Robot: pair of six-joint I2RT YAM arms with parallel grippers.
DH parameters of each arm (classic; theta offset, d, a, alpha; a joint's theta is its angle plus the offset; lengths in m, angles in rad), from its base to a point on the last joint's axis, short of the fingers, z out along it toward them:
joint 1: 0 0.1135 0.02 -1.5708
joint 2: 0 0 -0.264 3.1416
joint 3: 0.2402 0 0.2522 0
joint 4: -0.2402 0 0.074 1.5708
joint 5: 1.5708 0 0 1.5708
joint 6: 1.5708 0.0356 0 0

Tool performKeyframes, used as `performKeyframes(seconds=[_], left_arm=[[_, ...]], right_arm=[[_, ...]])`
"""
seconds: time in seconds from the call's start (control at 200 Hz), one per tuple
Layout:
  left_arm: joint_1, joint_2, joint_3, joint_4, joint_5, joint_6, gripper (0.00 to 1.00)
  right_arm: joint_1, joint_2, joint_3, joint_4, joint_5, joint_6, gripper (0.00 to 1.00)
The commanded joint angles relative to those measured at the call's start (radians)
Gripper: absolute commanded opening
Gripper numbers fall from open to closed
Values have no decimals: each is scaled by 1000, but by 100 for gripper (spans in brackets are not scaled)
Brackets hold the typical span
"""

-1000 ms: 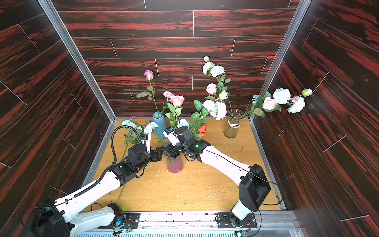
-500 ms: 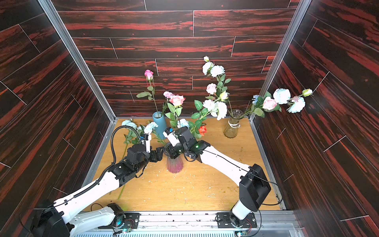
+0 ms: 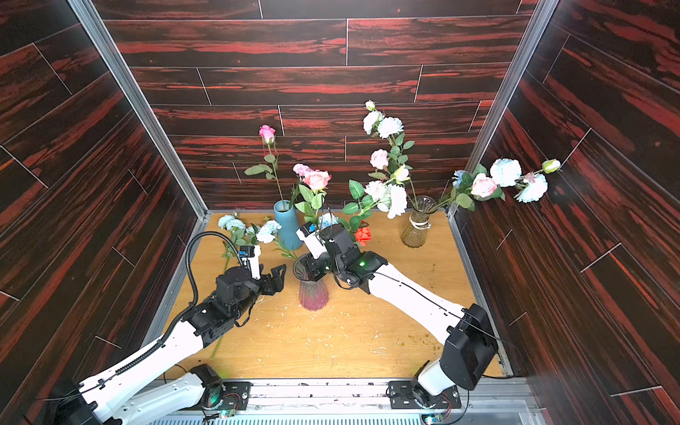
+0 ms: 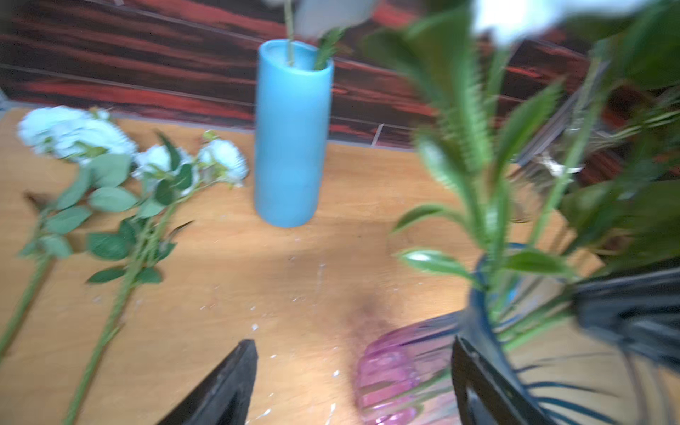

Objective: Pick out blue flowers from the vase
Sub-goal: Adjust the flower in the vase, then pick up the flower from the vase.

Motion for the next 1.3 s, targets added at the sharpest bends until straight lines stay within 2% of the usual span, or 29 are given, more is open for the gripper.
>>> performKeyframes(seconds=[0.0,0.145,0.215,0.466,0.666,0.902,0.987,1.157,1.298], left_arm=[[14,13,43,-75,-77,-32,85],[42,94,98,-104,-40,-44,85],[46,141,130,-114,-21,-44,85],[49,255,202,-110,14,-49,85],[49,300,222,-79,64,-45,85],[49,317,240,-82,152,-21,85],[49,317,234,-68,170,-17,85],[49,309,225,-56,179,-16,85],[49,283,198,-36,177,-18,85]], right_arm=[[3,5,-2,-22,70,-7,17],[35,40,21,-34,133,-30,27],[45,56,36,-49,146,-43,28],[68,78,40,-60,192,-58,26],[80,101,41,-53,242,-60,22],[90,133,44,-38,246,-46,21],[91,141,42,-32,239,-43,17],[92,146,40,-14,208,-32,1],[91,126,29,14,170,-18,0]])
